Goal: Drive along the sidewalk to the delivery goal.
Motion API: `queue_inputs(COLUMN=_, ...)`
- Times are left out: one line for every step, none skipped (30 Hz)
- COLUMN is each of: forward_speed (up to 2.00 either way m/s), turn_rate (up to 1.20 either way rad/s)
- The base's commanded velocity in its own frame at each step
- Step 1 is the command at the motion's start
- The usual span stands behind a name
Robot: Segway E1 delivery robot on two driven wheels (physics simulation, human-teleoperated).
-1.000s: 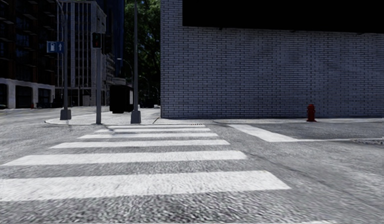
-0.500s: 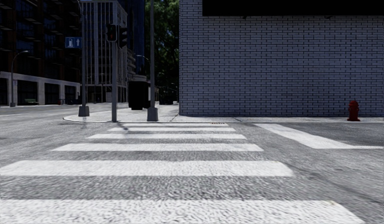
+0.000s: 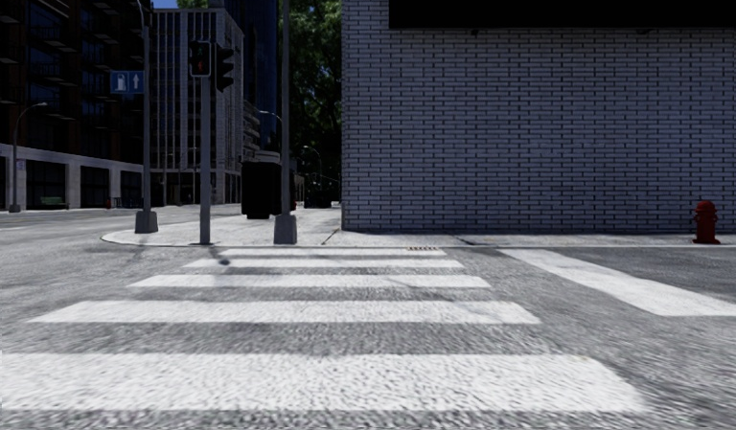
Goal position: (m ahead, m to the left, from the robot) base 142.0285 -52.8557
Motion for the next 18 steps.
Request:
queue_inputs(forward_speed=1.24, turn_rate=0.00)
queue_inputs(forward_speed=1.24, turn_rate=0.00)
queue_inputs(forward_speed=1.24, turn_rate=0.00)
queue_inputs(forward_speed=1.24, turn_rate=0.00)
queue_inputs(forward_speed=1.24, turn_rate=0.00)
queue_inputs(forward_speed=1.24, turn_rate=0.00)
queue_inputs(forward_speed=1.25, turn_rate=0.00)
queue_inputs(forward_speed=1.26, turn_rate=0.00)
queue_inputs(forward_speed=1.27, turn_rate=0.00)
queue_inputs(forward_speed=1.27, turn_rate=0.00)
queue_inputs(forward_speed=1.28, turn_rate=0.00)
queue_inputs(forward_speed=1.34, turn_rate=0.00)
queue_inputs(forward_speed=2.00, turn_rate=0.00)
queue_inputs(forward_speed=2.00, turn_rate=0.00)
queue_inputs(forward_speed=2.00, turn_rate=0.00)
queue_inputs(forward_speed=2.00, turn_rate=0.00)
queue_inputs(forward_speed=2.00, turn_rate=0.00)
queue_inputs(forward_speed=2.00, turn_rate=0.00)
